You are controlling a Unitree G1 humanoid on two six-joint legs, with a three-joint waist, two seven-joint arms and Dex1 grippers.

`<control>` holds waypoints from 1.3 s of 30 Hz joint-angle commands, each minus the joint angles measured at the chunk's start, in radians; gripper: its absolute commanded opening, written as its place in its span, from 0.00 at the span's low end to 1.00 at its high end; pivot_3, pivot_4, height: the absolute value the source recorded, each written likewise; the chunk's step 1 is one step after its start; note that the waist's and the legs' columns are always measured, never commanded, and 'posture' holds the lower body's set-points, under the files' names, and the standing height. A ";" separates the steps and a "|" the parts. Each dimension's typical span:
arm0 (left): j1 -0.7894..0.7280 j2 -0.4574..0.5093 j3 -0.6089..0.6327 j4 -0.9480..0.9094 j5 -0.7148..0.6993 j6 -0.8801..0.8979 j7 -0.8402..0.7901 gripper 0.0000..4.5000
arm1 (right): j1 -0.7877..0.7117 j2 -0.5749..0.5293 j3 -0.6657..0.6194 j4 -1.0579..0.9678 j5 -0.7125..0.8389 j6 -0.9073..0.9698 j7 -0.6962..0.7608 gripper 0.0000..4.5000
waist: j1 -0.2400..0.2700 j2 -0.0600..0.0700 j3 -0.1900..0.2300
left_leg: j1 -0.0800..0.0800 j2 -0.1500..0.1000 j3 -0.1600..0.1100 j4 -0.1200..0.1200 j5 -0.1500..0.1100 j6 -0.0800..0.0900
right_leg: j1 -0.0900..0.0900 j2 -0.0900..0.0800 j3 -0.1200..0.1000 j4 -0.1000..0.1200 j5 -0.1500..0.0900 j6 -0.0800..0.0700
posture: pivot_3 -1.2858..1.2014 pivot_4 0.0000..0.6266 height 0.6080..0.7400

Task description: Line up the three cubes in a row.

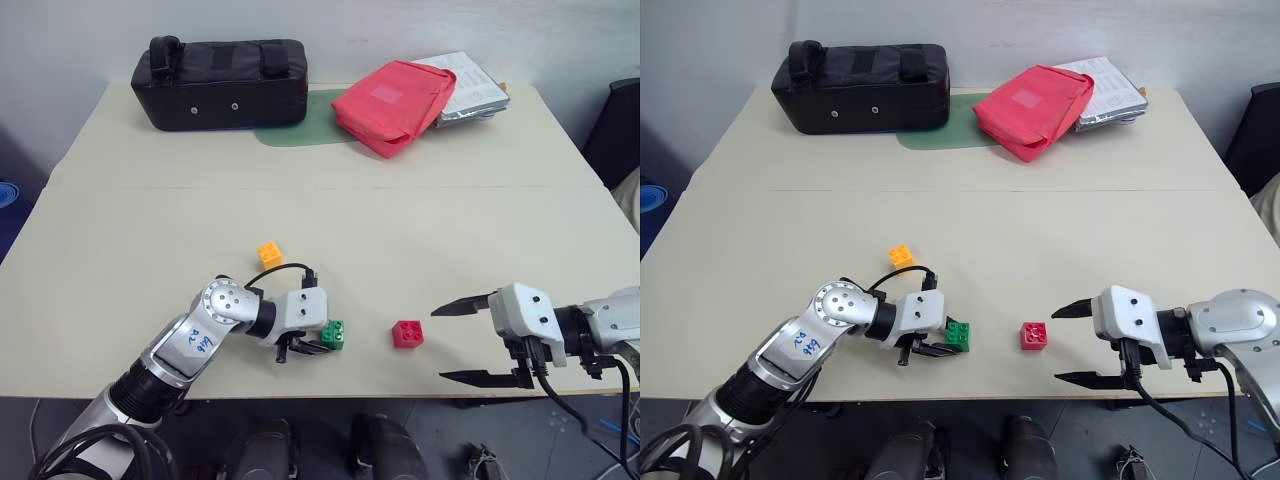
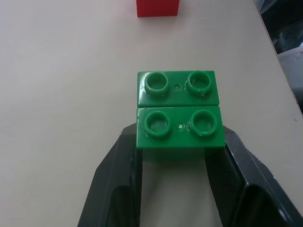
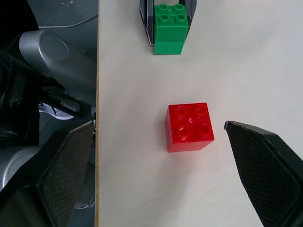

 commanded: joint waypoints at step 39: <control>0.034 0.210 0.515 0.328 -0.184 -0.101 0.022 0.99 | -0.284 0.100 0.001 0.111 0.125 0.119 -0.051 1.00 | -0.015 0.000 0.000 | -0.001 0.000 -0.001 -0.003 -0.001 -0.002 | -0.002 0.000 -0.002 0.003 -0.001 -0.001 | 0.52 0.24 1.00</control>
